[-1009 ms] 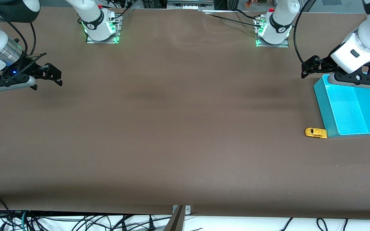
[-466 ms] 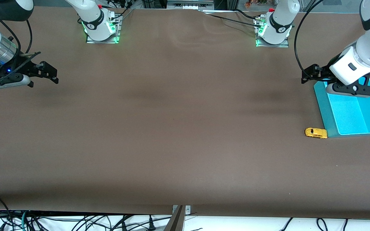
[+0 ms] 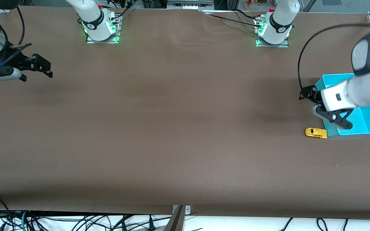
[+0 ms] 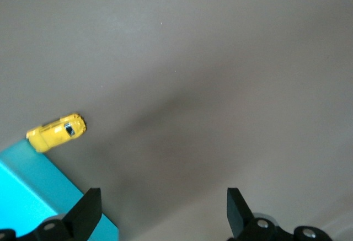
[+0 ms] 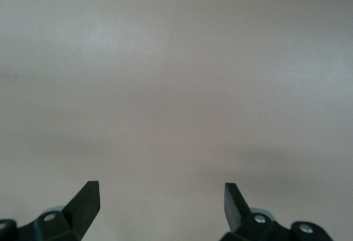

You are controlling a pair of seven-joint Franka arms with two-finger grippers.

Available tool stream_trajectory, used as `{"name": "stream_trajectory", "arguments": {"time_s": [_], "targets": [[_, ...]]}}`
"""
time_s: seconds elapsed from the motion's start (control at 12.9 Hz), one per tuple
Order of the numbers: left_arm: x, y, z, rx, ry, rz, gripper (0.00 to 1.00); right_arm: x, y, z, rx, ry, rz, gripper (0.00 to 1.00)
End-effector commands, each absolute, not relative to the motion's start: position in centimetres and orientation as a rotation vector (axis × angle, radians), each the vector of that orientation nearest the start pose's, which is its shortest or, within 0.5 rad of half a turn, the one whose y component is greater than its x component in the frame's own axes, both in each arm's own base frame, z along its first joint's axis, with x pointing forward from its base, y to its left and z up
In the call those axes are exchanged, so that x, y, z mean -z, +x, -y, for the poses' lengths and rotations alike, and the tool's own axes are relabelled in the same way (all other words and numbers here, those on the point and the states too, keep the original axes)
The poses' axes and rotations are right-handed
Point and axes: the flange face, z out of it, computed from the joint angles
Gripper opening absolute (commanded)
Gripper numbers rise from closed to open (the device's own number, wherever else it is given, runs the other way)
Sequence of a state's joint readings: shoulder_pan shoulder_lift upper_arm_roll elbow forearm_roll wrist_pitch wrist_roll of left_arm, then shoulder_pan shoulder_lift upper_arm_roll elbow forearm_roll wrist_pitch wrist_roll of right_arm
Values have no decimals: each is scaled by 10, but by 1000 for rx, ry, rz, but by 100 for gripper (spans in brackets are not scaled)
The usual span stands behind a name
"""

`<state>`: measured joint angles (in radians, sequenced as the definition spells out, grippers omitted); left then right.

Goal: Wind and store yellow beetle car
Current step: 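Lower the left gripper onto the car beside the cyan box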

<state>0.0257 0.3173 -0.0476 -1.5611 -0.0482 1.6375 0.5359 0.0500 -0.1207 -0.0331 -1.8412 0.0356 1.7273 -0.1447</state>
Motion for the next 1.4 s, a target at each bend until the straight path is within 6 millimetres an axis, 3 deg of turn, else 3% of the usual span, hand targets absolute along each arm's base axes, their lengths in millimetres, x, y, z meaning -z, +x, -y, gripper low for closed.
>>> {"name": "stream_trajectory", "arguments": {"time_s": [0.0,0.16,0.39,0.54,0.7,1.01,1.32], "targets": [[-414,652,4,-295,-2964,-1148,100,-589,528,-5,-11,-3122,225,100],[-394,653,1,-292,-2856,-1327,100,-607,527,10,17,-3131,193,100],[-355,654,-4,-230,-2581,-1694,100,-609,525,10,-18,-3127,178,100],[-332,655,-30,-148,-2413,-1905,100,-608,525,10,-28,-3128,176,100],[-302,656,-51,-181,-2299,-2085,100,-607,525,10,-31,-3127,176,100],[-266,658,-78,-160,-2123,-2275,100,-607,525,10,-31,-3127,176,100],[-223,651,-120,-240,-2089,-2292,100,-607,524,10,-33,-3127,178,100]]}}
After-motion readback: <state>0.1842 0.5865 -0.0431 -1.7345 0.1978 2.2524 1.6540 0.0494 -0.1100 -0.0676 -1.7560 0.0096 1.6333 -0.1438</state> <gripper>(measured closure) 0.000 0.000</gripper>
